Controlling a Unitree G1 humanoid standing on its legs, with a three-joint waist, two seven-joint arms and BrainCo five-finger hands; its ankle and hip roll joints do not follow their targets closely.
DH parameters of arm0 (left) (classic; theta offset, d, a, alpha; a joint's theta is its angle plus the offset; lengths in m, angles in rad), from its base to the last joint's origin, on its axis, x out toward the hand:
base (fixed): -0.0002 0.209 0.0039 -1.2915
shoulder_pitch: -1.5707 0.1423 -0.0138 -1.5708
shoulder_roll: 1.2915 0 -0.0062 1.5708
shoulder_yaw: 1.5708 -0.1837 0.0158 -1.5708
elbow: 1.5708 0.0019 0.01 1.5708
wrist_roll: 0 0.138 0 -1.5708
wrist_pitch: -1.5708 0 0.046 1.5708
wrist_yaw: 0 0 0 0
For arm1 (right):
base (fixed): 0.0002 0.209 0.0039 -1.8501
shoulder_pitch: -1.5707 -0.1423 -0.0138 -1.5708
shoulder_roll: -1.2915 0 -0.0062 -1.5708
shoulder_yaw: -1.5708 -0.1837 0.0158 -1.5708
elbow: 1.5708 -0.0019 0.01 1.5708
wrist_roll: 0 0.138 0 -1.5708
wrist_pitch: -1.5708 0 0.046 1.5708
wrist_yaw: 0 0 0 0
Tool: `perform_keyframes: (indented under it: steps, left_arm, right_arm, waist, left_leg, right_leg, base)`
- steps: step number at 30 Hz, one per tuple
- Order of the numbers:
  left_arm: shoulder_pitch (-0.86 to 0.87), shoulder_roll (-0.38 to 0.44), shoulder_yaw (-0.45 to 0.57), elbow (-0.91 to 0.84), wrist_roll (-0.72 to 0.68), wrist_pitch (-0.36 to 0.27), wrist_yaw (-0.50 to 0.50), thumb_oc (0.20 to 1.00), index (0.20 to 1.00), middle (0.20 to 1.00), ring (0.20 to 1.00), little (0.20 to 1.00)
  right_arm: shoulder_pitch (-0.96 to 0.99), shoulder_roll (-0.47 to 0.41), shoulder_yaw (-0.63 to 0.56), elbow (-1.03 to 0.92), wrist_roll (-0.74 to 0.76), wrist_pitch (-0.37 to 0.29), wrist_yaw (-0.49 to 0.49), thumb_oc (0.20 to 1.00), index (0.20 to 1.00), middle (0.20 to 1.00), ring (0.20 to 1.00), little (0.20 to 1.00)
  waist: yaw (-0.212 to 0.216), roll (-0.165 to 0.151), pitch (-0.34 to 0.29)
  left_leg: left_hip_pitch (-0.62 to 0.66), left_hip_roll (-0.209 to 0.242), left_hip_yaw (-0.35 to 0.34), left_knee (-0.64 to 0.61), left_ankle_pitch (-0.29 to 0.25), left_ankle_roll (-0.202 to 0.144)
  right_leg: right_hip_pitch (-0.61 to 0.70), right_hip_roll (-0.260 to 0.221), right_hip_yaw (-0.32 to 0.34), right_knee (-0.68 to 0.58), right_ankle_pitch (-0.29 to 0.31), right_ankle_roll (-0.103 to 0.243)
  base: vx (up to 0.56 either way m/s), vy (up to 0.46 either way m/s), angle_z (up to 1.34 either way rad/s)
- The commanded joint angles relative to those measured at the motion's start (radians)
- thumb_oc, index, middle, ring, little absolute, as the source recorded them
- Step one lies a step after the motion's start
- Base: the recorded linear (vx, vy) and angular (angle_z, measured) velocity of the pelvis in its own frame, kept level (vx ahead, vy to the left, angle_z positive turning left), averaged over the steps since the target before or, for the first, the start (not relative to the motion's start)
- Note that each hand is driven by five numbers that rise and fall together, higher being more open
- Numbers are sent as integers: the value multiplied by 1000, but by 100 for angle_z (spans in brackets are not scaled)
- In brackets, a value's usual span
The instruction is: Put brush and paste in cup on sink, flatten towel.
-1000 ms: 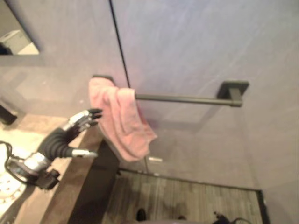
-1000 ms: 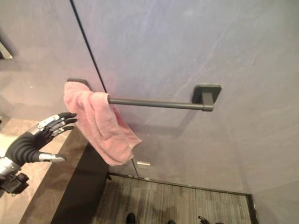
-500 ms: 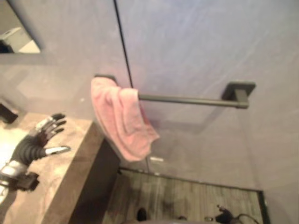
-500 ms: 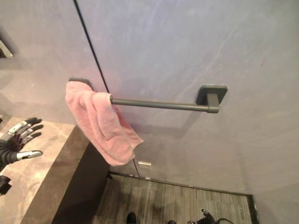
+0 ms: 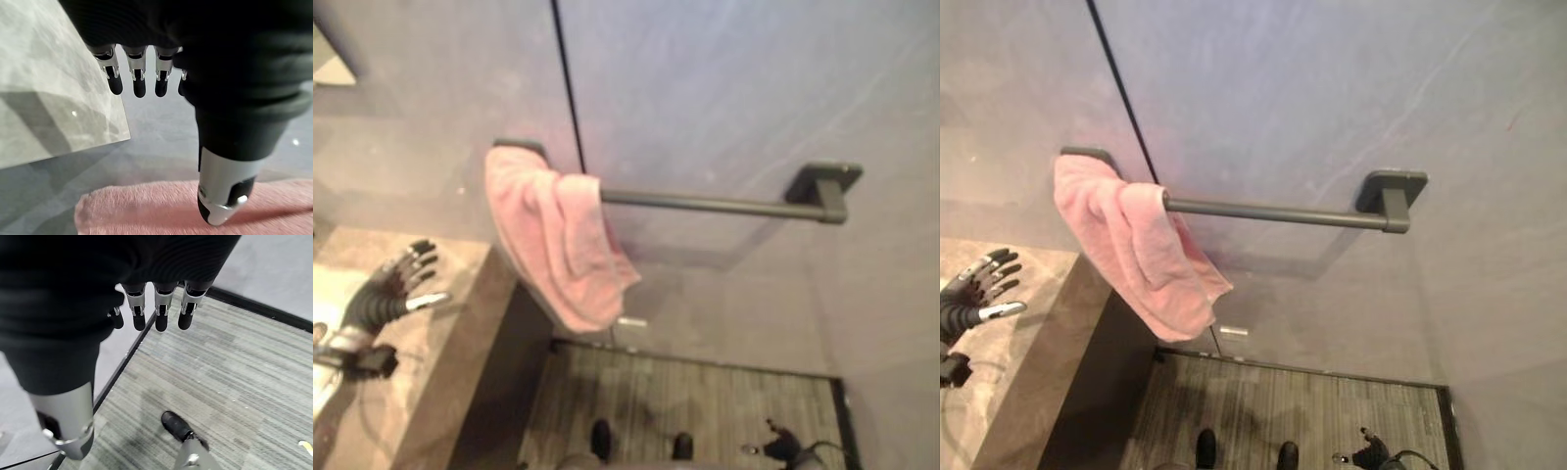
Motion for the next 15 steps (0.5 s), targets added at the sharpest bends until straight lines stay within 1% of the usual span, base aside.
perform_keyframes:
  steps: [1, 6, 15]
  left_arm:
    - [-66, 70, -3, 20, -28, -43, 24, 1000, 1000, 1000, 1000, 1000]
    - [-122, 31, -36, 31, -68, -38, 14, 1000, 1000, 1000, 1000, 1000]
    - [-123, 35, -73, -10, -57, -32, -8, 1000, 1000, 1000, 1000, 1000]
  right_arm:
    - [-2, -48, 27, -34, -5, -3, -20, 1000, 1000, 1000, 1000, 1000]
    - [-1, -37, 44, -17, -18, 2, -11, 1000, 1000, 1000, 1000, 1000]
    - [-2, -37, 49, -15, -22, -3, -14, 1000, 1000, 1000, 1000, 1000]
  waist:
    - [-18, -23, 5]
    - [-36, -29, -3]
    - [-48, -22, -16]
  left_leg:
    - [-10, -25, 5, 13, -73, 51]
    - [4, -18, 25, 13, -81, 52]
    - [23, -12, 43, 13, -91, 49]
  right_leg:
    - [-31, -98, -35, -1, 97, 110]
    - [-30, -94, -15, -1, 93, 105]
    - [-25, -90, -2, -1, 79, 102]
  base:
    - [17, 36, -3]
    - [33, 10, -11]
    - [31, -1, -12]
